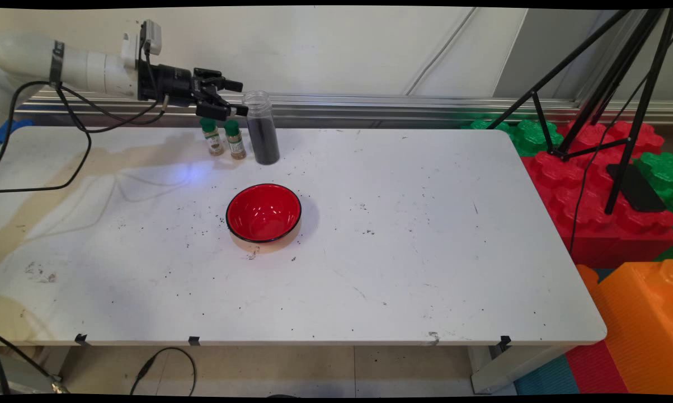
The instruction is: Pick up the black seasoning powder from the table
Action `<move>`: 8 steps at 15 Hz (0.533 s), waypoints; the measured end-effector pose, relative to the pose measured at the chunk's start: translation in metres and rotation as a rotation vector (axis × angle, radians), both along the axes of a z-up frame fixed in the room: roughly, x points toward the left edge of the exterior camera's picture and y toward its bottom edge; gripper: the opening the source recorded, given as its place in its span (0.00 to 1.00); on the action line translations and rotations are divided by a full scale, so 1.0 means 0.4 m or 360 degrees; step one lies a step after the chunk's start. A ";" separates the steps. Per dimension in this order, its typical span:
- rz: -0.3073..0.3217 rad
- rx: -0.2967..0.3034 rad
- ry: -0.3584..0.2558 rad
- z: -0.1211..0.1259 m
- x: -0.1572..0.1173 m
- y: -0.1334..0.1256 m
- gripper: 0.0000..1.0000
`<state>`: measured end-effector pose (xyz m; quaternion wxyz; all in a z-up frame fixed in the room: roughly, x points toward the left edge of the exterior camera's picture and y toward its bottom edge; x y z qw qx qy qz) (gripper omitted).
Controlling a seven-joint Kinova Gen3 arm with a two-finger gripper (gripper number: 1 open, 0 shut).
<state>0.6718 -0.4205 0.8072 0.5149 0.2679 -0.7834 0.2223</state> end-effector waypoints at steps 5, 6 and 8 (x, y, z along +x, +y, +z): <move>-0.0039 -0.0011 0.0020 -0.034 -0.001 -0.022 1.00; -0.0048 -0.0014 0.0024 -0.043 -0.002 -0.027 1.00; -0.0058 -0.0017 0.0027 -0.055 -0.005 -0.033 1.00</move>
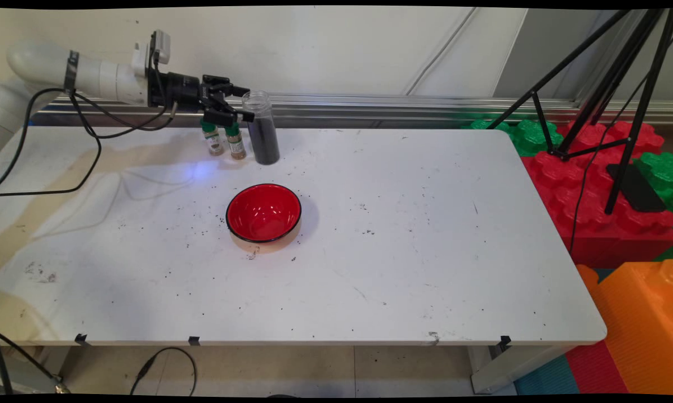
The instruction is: Pick up the black seasoning powder from the table
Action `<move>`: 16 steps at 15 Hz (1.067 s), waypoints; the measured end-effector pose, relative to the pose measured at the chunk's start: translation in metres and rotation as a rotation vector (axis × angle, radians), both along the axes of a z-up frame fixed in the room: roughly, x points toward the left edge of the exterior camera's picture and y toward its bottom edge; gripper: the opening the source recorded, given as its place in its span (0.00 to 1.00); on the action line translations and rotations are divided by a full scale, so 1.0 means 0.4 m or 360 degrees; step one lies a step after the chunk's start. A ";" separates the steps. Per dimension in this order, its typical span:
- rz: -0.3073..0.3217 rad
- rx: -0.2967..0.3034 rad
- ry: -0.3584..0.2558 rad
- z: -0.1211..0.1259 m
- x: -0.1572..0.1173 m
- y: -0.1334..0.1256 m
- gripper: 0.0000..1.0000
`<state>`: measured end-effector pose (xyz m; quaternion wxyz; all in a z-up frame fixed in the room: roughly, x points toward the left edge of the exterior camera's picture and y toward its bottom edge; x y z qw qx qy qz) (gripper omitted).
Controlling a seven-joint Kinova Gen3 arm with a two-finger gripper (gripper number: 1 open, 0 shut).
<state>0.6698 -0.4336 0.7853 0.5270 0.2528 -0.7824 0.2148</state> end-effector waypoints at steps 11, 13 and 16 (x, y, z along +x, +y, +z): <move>-0.0018 -0.0017 0.0002 -0.049 -0.014 -0.031 1.00; -0.0019 -0.0017 -0.0001 -0.058 -0.016 -0.035 1.00; -0.0019 -0.0017 -0.0003 -0.068 -0.018 -0.040 1.00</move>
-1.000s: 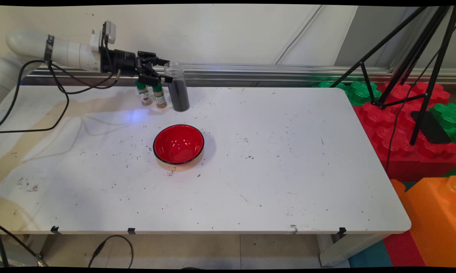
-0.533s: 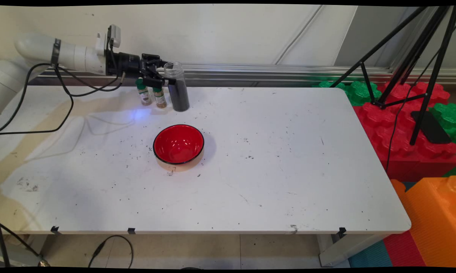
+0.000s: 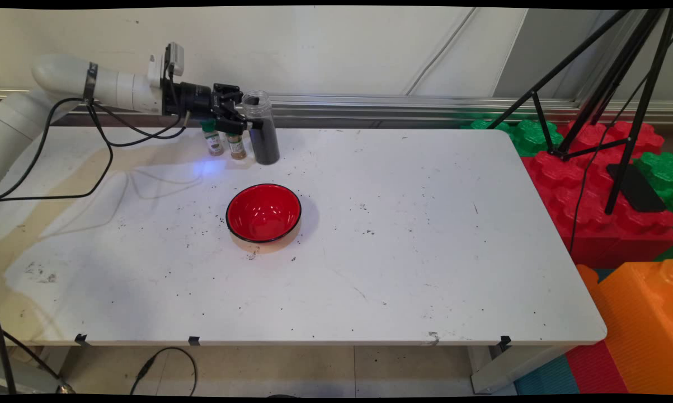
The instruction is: Pick up the black seasoning powder from the table, then pour the black seasoning powder in the red bowl
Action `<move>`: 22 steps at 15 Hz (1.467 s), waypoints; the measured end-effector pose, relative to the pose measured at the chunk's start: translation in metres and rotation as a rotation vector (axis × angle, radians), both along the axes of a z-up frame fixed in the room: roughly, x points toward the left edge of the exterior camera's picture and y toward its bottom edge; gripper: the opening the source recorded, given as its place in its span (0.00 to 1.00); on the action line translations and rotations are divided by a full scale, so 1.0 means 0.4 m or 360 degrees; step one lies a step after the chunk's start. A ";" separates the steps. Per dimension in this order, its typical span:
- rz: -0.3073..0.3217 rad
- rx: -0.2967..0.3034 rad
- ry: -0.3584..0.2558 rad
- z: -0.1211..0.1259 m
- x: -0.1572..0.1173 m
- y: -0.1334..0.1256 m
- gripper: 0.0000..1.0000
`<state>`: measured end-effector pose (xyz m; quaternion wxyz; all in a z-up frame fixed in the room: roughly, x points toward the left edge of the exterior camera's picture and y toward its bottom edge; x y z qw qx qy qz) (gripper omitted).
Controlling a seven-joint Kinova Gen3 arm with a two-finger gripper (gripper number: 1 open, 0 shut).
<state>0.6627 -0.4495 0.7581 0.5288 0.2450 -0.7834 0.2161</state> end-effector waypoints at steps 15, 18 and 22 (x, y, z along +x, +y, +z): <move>-0.0009 -0.0001 -0.0015 -0.035 -0.011 -0.020 0.00; -0.0014 -0.0003 -0.0017 -0.038 -0.012 -0.022 0.00; -0.0024 -0.0003 -0.0014 -0.037 -0.012 -0.022 0.00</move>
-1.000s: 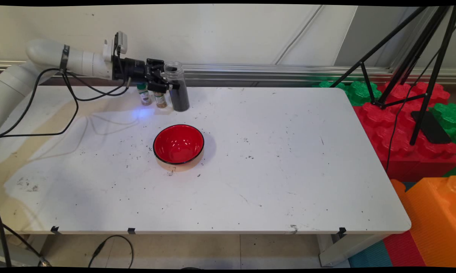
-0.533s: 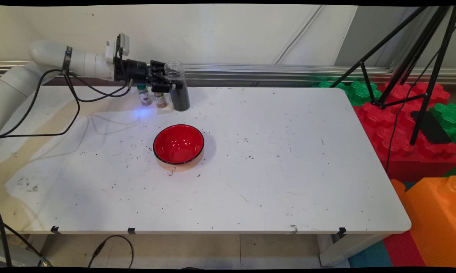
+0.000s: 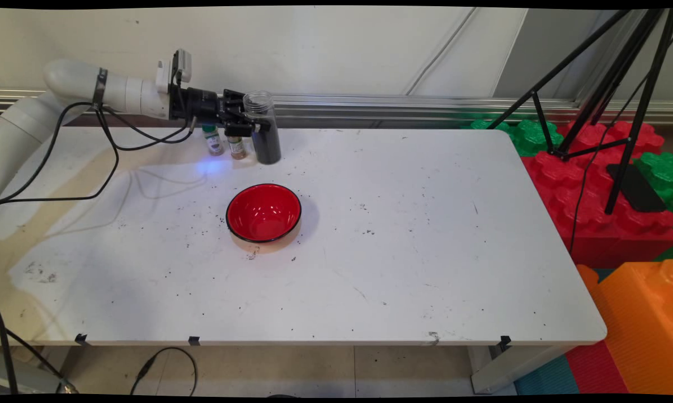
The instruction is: Pour the black seasoning powder in the red bowl
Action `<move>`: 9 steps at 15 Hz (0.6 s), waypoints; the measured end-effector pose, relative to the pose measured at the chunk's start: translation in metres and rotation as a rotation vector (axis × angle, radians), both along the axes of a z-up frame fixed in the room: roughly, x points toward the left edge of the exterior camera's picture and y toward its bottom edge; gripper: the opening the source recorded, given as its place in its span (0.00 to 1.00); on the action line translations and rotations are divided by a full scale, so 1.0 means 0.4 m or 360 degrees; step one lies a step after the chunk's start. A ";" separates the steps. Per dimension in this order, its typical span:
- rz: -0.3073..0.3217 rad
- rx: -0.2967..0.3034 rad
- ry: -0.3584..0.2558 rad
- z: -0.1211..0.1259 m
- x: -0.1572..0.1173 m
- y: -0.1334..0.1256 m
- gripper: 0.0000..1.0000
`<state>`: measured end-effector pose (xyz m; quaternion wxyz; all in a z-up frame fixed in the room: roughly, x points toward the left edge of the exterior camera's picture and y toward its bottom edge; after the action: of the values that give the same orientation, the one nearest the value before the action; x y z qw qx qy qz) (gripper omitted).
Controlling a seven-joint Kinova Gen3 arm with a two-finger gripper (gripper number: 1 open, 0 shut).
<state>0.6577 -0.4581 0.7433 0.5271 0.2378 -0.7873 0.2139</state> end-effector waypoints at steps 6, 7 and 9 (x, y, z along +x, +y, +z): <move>-0.0007 -0.0014 0.0035 0.027 -0.002 0.006 0.00; -0.0010 -0.0019 0.0044 0.036 -0.004 0.009 0.00; -0.0012 -0.0028 0.0056 0.051 -0.007 0.012 0.00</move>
<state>0.6549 -0.4532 0.7636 0.5439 0.2337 -0.7769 0.2146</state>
